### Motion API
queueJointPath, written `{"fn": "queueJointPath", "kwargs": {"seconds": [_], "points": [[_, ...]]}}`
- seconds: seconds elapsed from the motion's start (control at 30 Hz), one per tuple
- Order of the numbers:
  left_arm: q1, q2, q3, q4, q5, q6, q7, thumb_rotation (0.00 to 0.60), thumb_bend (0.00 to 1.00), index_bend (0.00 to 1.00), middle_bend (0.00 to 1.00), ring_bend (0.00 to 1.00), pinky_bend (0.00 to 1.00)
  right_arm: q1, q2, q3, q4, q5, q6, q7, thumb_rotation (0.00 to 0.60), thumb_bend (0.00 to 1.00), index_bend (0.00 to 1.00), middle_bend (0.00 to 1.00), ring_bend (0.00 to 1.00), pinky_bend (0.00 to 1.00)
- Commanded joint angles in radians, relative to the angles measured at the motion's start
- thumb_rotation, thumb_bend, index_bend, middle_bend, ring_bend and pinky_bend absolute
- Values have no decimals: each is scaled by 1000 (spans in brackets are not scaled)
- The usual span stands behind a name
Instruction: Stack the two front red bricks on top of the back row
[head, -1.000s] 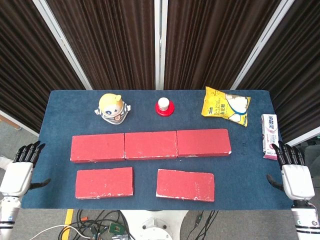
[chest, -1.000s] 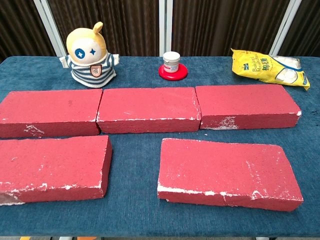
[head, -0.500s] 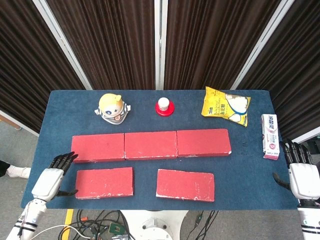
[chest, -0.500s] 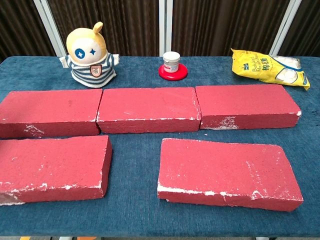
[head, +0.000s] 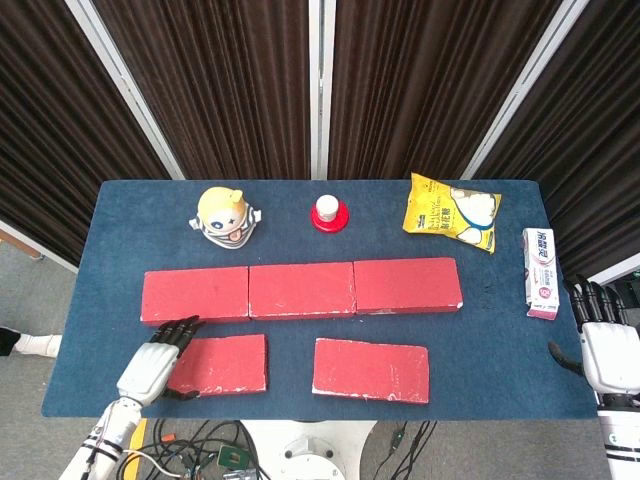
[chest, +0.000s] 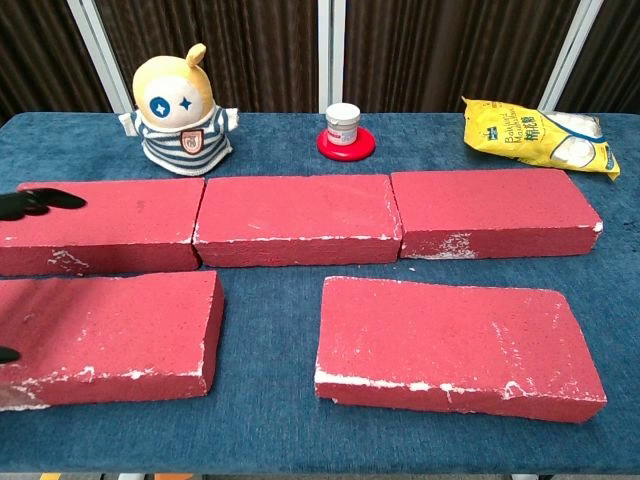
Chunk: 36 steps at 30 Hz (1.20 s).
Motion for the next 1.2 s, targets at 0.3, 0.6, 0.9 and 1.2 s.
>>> {"fn": "queueJointPath", "kwargs": {"seconds": [0.3, 0.6, 0.9, 1.2], "points": [[-72, -101, -3, -74, -191, -49, 260, 600, 0, 31, 0, 0, 0, 3, -5, 1, 26, 9, -10, 30, 600, 152, 0, 0, 0, 0], [-123, -167, -5, -58, -298, -58, 351, 600, 0, 25, 0, 0, 0, 2, -16, 2, 53, 15, -14, 49, 600, 152, 0, 0, 0, 0], [-159, -203, -18, -14, -370, -23, 407, 599, 0, 15, 0, 0, 0, 0, -22, 1, 77, 17, -14, 74, 600, 153, 0, 0, 0, 0], [-185, -198, -25, -15, -435, -23, 391, 599, 0, 16, 0, 0, 0, 3, -35, -1, 99, 21, -28, 92, 600, 159, 0, 0, 0, 0]]}}
